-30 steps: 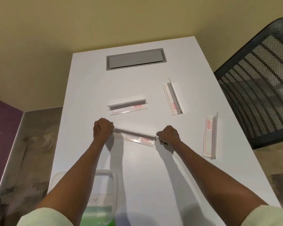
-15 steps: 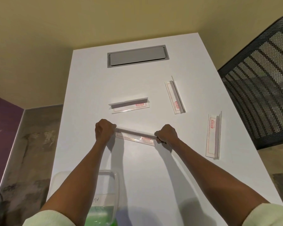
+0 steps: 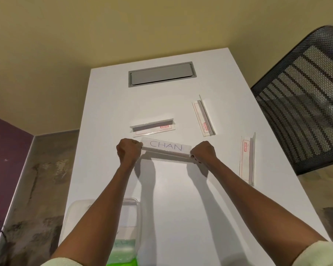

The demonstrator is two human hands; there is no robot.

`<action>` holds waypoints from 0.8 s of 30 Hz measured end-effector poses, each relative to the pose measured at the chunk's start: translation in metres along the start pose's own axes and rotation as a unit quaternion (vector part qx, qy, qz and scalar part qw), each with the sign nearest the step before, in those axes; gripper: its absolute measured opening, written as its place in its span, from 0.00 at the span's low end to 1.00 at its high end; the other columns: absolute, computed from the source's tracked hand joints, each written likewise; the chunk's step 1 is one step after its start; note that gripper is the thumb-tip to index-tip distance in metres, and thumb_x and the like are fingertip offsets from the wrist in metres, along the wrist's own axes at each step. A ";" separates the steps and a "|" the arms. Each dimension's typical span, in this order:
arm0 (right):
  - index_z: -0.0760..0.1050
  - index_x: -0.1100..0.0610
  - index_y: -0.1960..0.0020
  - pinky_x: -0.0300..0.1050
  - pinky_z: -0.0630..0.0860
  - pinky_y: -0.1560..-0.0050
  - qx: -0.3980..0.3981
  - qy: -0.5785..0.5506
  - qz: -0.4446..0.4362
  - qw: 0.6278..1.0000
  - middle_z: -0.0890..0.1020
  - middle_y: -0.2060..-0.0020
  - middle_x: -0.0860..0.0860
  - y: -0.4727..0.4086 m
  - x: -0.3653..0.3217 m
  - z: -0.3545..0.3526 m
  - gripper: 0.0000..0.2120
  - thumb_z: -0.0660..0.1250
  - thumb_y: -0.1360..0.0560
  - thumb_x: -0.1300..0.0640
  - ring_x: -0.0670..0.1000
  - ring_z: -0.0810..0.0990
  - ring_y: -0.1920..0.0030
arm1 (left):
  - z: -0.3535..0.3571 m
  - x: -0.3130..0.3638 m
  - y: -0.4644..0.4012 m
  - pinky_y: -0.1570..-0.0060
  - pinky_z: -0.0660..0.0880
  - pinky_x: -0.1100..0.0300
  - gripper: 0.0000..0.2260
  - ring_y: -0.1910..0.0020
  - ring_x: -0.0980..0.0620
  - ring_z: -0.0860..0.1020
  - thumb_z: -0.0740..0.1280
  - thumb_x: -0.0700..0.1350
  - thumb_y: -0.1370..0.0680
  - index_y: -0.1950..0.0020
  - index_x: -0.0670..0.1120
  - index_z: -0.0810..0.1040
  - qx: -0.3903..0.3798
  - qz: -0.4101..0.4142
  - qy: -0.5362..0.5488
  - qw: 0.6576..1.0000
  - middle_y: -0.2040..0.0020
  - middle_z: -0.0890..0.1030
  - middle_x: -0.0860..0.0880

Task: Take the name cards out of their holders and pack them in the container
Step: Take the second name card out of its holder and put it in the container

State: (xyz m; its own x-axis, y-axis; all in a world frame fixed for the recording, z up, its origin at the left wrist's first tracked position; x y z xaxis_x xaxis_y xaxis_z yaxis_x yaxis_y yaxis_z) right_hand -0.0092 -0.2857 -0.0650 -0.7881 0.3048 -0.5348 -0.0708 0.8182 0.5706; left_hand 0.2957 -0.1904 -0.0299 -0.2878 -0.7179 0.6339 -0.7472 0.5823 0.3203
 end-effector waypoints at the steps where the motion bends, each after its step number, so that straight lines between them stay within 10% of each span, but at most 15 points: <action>1: 0.78 0.62 0.53 0.39 0.72 0.67 0.000 -0.011 -0.001 1.000 0.77 0.66 0.55 0.001 0.002 -0.004 0.06 0.64 0.29 0.63 0.51 0.73 0.69 | 0.000 0.001 0.003 0.61 0.74 0.61 0.08 0.66 0.48 0.78 0.72 0.44 0.27 0.62 0.40 0.84 0.003 -0.003 0.009 1.000 0.64 0.84 0.42; 7: 0.77 0.68 0.68 0.44 0.70 0.63 0.070 -0.104 -0.041 0.991 0.79 0.66 0.66 0.005 0.014 -0.032 0.06 0.67 0.33 0.66 0.51 0.71 0.66 | 0.007 0.007 0.022 0.60 0.77 0.57 0.07 0.67 0.47 0.77 0.72 0.40 0.28 0.65 0.39 0.83 -0.007 0.028 0.062 0.998 0.67 0.83 0.42; 8: 0.79 0.68 0.66 0.47 0.74 0.60 0.079 -0.118 -0.044 0.989 0.81 0.63 0.66 0.007 0.018 -0.035 0.05 0.68 0.33 0.66 0.61 0.79 0.62 | 0.007 0.006 0.025 0.59 0.79 0.55 0.05 0.66 0.47 0.79 0.72 0.39 0.28 0.63 0.40 0.84 -0.004 0.029 0.072 0.997 0.66 0.83 0.42; 9: 0.81 0.65 0.66 0.47 0.76 0.58 0.086 -0.134 -0.047 0.986 0.82 0.64 0.64 0.008 0.020 -0.037 0.04 0.69 0.33 0.66 0.50 0.71 0.43 | 0.008 0.006 0.029 0.58 0.79 0.55 0.04 0.64 0.47 0.80 0.72 0.39 0.28 0.62 0.40 0.84 -0.002 0.027 0.077 0.997 0.66 0.83 0.43; 10: 0.83 0.59 0.66 0.45 0.75 0.57 0.090 -0.154 -0.048 0.983 0.83 0.66 0.60 0.008 0.024 -0.038 0.05 0.70 0.33 0.65 0.47 0.67 0.65 | 0.009 0.004 0.032 0.57 0.78 0.57 0.03 0.63 0.47 0.82 0.72 0.39 0.27 0.59 0.40 0.85 -0.001 0.024 0.080 0.996 0.65 0.83 0.45; 11: 0.85 0.56 0.63 0.42 0.75 0.55 0.093 -0.168 -0.047 0.980 0.85 0.64 0.55 0.008 0.028 -0.039 0.06 0.72 0.33 0.65 0.52 0.81 0.61 | 0.010 0.003 0.035 0.57 0.78 0.59 0.04 0.61 0.47 0.82 0.72 0.39 0.27 0.55 0.40 0.85 -0.002 0.020 0.083 0.996 0.64 0.83 0.46; 18: 0.85 0.58 0.54 0.22 0.68 0.70 0.126 -0.213 -0.042 0.968 0.86 0.56 0.51 0.003 0.051 -0.040 0.07 0.74 0.31 0.63 0.45 0.80 0.59 | 0.029 -0.012 0.050 0.62 0.73 0.65 0.05 0.57 0.47 0.83 0.69 0.37 0.26 0.52 0.41 0.84 -0.004 -0.012 0.084 0.996 0.56 0.86 0.44; 24: 0.85 0.56 0.55 0.38 0.75 0.54 0.129 -0.212 -0.031 0.968 0.87 0.57 0.51 -0.005 0.076 -0.034 0.07 0.74 0.32 0.62 0.49 0.83 0.54 | 0.051 -0.025 0.064 0.66 0.71 0.67 0.03 0.60 0.50 0.79 0.71 0.37 0.27 0.55 0.42 0.83 -0.011 -0.015 0.062 0.998 0.57 0.85 0.46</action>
State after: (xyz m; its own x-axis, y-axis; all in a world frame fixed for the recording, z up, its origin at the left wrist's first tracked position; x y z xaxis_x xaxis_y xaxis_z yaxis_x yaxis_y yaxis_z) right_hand -0.0890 -0.2833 -0.0872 -0.4608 0.3789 -0.8025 0.0885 0.9194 0.3833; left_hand 0.2249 -0.1547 -0.0613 -0.1881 -0.6832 0.7056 -0.7406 0.5705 0.3549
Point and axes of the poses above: each hand's wrist, its own y-axis away from the middle knuckle, its own z-axis out of the palm, x = y × z, the point moved 10 cm from there along -y, towards the middle knuckle
